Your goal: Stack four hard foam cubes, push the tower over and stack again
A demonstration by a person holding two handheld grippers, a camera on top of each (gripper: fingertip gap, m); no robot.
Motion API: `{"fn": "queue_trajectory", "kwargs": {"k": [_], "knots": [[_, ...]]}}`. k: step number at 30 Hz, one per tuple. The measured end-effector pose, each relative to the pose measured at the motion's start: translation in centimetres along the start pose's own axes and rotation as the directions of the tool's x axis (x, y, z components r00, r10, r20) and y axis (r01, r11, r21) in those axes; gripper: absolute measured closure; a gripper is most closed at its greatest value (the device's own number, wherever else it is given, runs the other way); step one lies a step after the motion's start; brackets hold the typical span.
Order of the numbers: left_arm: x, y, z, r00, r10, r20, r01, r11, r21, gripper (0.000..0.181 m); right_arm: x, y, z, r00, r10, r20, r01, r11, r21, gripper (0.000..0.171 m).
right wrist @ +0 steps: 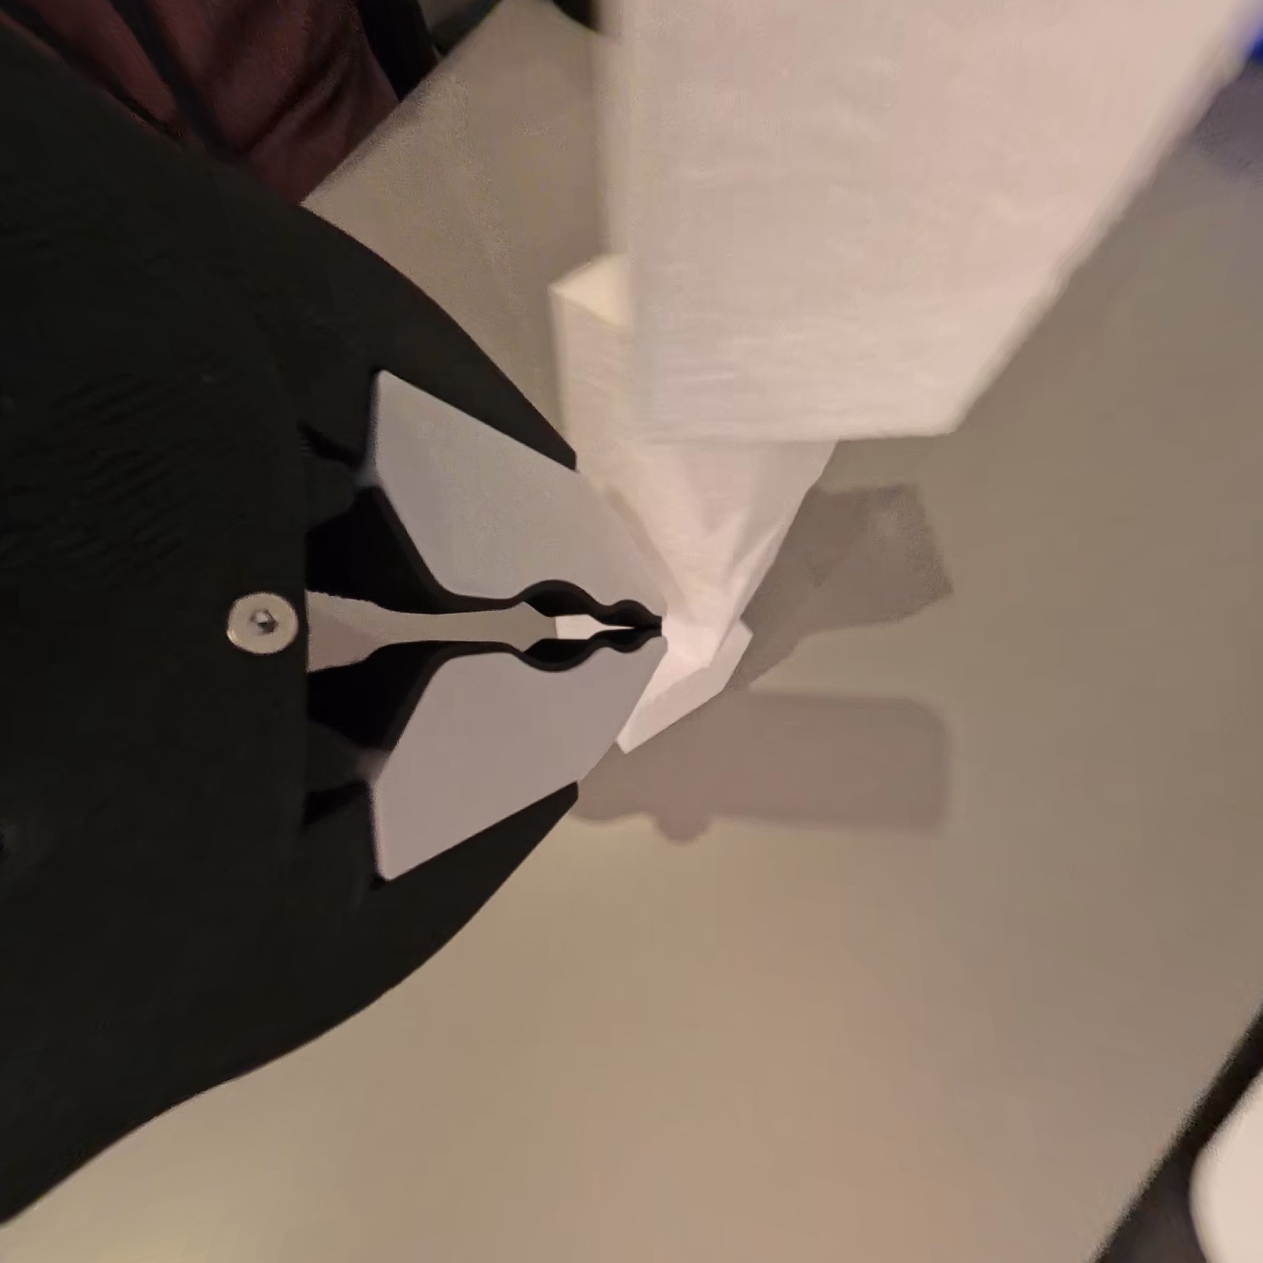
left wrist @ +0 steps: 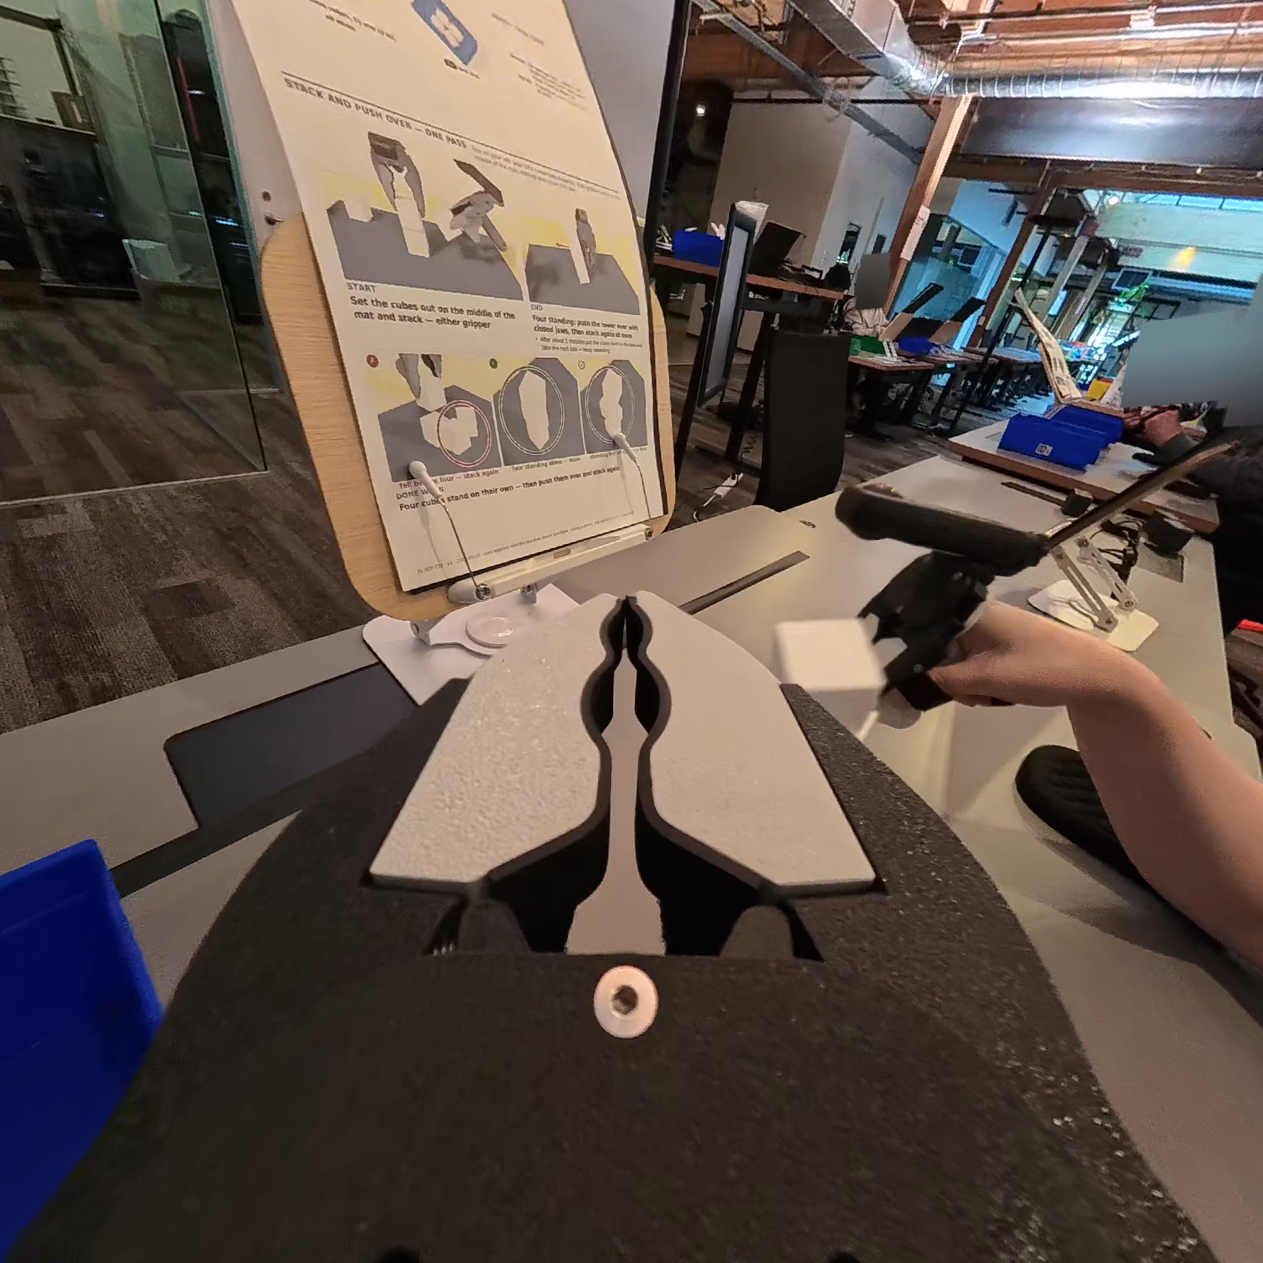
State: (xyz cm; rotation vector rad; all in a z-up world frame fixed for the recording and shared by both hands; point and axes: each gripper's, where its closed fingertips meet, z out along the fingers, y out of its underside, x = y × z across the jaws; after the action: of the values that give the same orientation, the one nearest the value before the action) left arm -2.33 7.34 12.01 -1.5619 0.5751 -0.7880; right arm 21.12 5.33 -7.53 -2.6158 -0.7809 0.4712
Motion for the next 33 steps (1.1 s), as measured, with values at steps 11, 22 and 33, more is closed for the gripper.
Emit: {"fn": "queue_trajectory", "kwargs": {"k": [11, 22, 33], "knots": [[-0.7, 0.7, -1.1, 0.990, 0.091, 0.107, -0.080, 0.991, -0.103, 0.127, 0.4, -2.5, -9.2, 0.993, -0.074, -0.088, 0.099, 0.939, 0.329, 0.170], [-0.4, 4.5, -4.3, 0.893, 0.429, 0.138, -0.332, 0.833, -0.442, 0.133, 2.5, -3.2, -14.6, 0.981, -0.169, -0.093, 0.192, 0.820, 0.539, 0.160], [-4.0, 17.9, -6.3, 0.816, 0.529, -0.232, -0.380, 0.189, -0.905, 0.108, 3.5, -2.7, -14.9, 0.977, -0.202, -0.063, 0.204, 0.820, 0.535, 0.157]]}}
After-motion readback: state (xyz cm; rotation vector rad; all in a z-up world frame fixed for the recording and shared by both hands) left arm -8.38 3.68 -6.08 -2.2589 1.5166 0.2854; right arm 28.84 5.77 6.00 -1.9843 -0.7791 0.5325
